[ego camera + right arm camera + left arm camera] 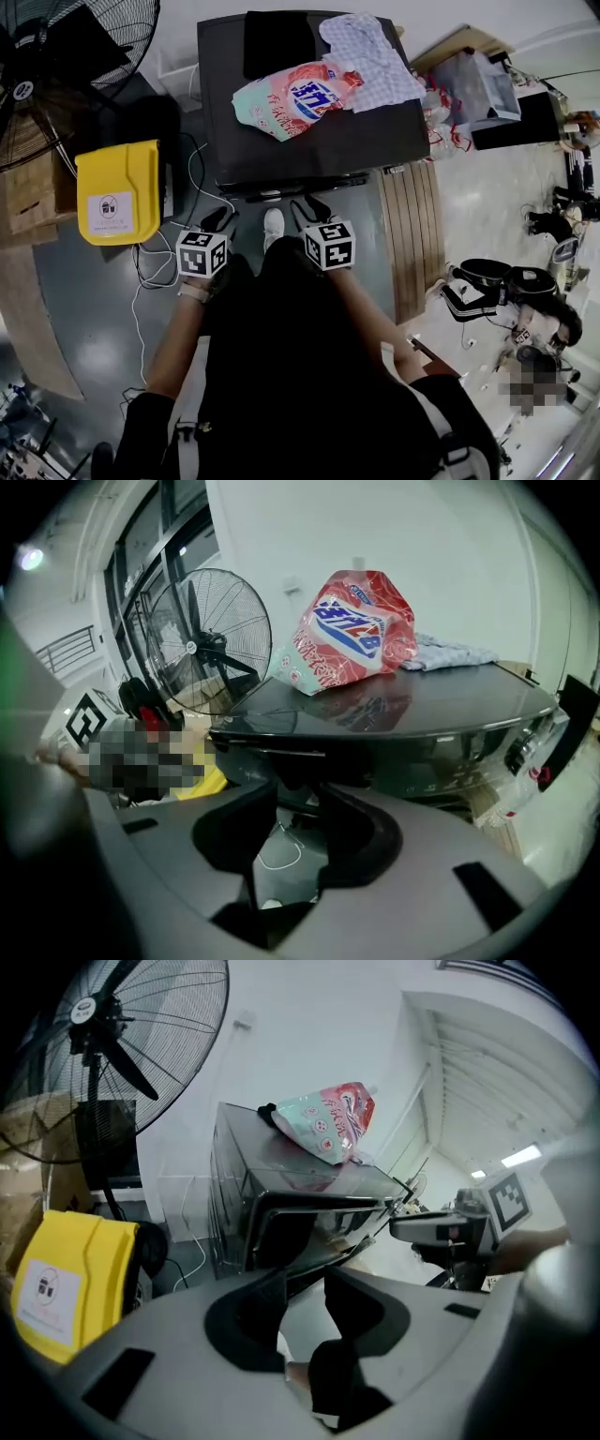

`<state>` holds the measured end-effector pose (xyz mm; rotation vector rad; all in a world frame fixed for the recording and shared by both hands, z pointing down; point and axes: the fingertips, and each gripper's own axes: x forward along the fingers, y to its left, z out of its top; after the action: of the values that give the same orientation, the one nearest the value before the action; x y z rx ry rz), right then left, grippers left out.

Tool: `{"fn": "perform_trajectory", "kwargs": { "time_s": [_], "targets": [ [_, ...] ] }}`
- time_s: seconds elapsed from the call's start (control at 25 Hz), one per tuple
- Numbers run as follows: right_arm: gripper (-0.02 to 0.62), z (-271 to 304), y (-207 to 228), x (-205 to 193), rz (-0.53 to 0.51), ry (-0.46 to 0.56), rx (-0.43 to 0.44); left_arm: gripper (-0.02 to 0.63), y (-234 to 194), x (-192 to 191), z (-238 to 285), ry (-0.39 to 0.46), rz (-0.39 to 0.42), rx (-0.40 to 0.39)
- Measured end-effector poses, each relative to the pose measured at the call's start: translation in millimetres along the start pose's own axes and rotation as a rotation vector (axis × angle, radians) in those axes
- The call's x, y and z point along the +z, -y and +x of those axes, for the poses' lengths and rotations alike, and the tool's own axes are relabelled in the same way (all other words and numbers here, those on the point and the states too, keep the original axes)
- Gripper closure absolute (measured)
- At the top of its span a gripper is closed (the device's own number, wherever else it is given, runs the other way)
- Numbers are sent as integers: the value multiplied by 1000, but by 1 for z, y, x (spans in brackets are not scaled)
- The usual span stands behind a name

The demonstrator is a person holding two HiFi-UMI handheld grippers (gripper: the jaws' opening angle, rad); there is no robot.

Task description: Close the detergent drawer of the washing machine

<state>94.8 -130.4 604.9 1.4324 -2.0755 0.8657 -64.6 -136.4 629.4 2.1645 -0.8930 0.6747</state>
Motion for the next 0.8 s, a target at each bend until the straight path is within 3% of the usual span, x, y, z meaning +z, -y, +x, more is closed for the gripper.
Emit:
{"fn": "perform_trajectory", "kwargs": {
  "time_s": [0.24,0.44,0.8],
  "targets": [
    [548,-3,-14,-7,71,10,61,591,18,3,0,40,-92,-85],
    [566,5,-29,-7,89,17,125,595,27,11,6,64,-156,-160],
    [578,22,-33,9,79,0,185,595,27,32,17,64,-208,-193]
  ]
}}
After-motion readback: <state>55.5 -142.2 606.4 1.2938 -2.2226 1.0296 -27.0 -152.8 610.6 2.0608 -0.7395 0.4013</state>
